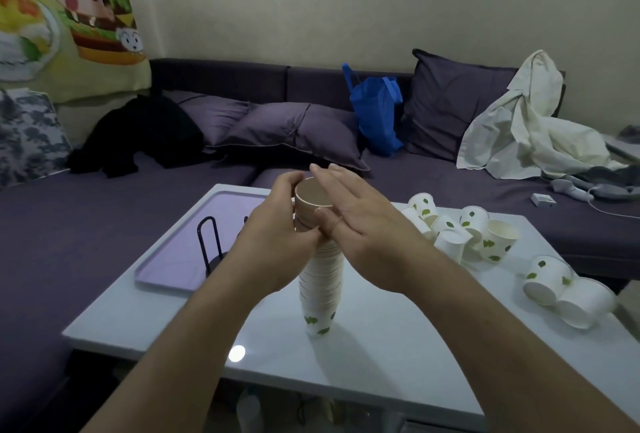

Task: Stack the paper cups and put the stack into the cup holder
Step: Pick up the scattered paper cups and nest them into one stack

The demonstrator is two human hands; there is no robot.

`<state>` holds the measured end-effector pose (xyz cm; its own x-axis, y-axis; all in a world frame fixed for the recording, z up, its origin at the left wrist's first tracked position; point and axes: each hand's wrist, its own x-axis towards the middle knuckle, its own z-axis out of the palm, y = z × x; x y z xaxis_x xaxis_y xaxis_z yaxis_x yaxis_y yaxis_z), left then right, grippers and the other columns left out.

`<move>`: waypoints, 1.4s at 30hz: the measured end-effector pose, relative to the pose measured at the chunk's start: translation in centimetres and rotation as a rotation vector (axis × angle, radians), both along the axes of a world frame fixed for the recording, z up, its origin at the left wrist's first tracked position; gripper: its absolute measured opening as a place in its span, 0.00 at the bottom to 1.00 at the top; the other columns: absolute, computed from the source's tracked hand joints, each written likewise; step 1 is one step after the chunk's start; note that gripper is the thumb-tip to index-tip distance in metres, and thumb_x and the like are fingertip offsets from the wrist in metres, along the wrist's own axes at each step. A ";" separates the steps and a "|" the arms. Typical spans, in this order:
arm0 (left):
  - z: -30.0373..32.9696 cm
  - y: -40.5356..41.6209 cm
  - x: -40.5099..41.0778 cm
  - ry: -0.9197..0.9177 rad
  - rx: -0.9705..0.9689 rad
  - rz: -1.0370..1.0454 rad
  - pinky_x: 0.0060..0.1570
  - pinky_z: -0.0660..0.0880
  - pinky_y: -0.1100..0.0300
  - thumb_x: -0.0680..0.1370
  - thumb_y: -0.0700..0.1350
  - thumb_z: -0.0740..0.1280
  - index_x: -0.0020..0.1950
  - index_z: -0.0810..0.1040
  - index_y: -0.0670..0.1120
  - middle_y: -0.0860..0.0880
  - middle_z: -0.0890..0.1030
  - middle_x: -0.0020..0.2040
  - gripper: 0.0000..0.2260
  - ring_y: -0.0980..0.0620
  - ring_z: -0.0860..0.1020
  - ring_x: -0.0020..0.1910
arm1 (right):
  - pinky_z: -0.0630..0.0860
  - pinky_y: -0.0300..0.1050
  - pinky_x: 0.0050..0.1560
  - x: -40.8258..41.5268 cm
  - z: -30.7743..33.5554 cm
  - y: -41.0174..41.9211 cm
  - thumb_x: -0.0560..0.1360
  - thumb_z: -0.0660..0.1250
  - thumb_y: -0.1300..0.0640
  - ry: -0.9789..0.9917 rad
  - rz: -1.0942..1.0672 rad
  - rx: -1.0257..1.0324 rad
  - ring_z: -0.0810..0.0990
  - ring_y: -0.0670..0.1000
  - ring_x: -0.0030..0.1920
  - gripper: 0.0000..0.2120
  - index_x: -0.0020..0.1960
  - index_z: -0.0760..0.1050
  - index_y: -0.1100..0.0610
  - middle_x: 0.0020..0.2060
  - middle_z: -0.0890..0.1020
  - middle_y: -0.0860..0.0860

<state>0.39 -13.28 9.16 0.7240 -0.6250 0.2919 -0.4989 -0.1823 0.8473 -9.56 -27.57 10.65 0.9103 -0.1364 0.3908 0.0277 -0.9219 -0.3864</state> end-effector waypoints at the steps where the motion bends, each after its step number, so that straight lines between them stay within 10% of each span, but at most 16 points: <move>1: 0.2 0.1 -0.2 0.015 0.001 -0.014 0.64 0.80 0.48 0.69 0.52 0.77 0.73 0.68 0.60 0.63 0.83 0.60 0.35 0.62 0.82 0.59 | 0.49 0.42 0.82 -0.2 -0.1 -0.1 0.87 0.54 0.45 -0.010 0.013 0.064 0.48 0.39 0.83 0.29 0.87 0.51 0.45 0.85 0.57 0.42; 6: 2.0 0.8 -1.8 -0.168 -0.043 0.000 0.76 0.65 0.58 0.73 0.55 0.79 0.83 0.61 0.54 0.59 0.68 0.80 0.43 0.60 0.66 0.78 | 0.57 0.42 0.80 -2.4 -1.4 -1.2 0.85 0.56 0.45 -0.189 -0.019 0.407 0.57 0.36 0.81 0.29 0.85 0.57 0.42 0.83 0.61 0.38; 15: -0.4 -4.3 -9.4 -0.178 -0.118 -0.240 0.61 0.78 0.68 0.79 0.39 0.72 0.67 0.76 0.55 0.61 0.81 0.62 0.19 0.61 0.80 0.63 | 0.76 0.50 0.66 -7.9 -7.8 -8.0 0.81 0.66 0.58 -0.034 -0.559 0.453 0.76 0.50 0.63 0.16 0.69 0.75 0.52 0.63 0.77 0.46; 20: -5.9 -9.3 -10.1 0.081 0.119 -0.285 0.55 0.79 0.68 0.83 0.44 0.69 0.65 0.73 0.62 0.64 0.79 0.63 0.15 0.62 0.80 0.61 | 0.69 0.46 0.59 -11.2 -10.3 -13.8 0.74 0.67 0.63 0.101 -0.795 0.355 0.73 0.55 0.68 0.26 0.71 0.72 0.55 0.68 0.74 0.52; 26: -8.9 -13.4 -9.9 0.158 0.151 -0.273 0.45 0.83 0.66 0.83 0.44 0.67 0.62 0.75 0.60 0.65 0.81 0.59 0.12 0.62 0.81 0.59 | 0.54 0.59 0.80 -15.5 -11.4 -22.0 0.71 0.73 0.52 0.271 -1.119 0.102 0.52 0.62 0.82 0.45 0.83 0.57 0.50 0.82 0.55 0.54; 32: -10.5 -14.8 -10.5 0.172 0.220 -0.301 0.50 0.84 0.61 0.82 0.43 0.67 0.60 0.75 0.61 0.65 0.82 0.59 0.13 0.64 0.81 0.59 | 0.57 0.68 0.79 -17.1 -13.5 -29.3 0.62 0.79 0.35 0.597 -1.019 0.213 0.48 0.62 0.83 0.62 0.84 0.42 0.35 0.85 0.46 0.44; 42: -11.4 -14.4 -10.1 0.255 0.221 -0.289 0.54 0.85 0.48 0.80 0.42 0.67 0.58 0.78 0.59 0.62 0.85 0.54 0.12 0.59 0.84 0.55 | 0.77 0.57 0.62 -18.4 -15.1 -27.9 0.67 0.69 0.23 0.307 -0.828 0.150 0.74 0.52 0.68 0.46 0.79 0.60 0.38 0.71 0.69 0.45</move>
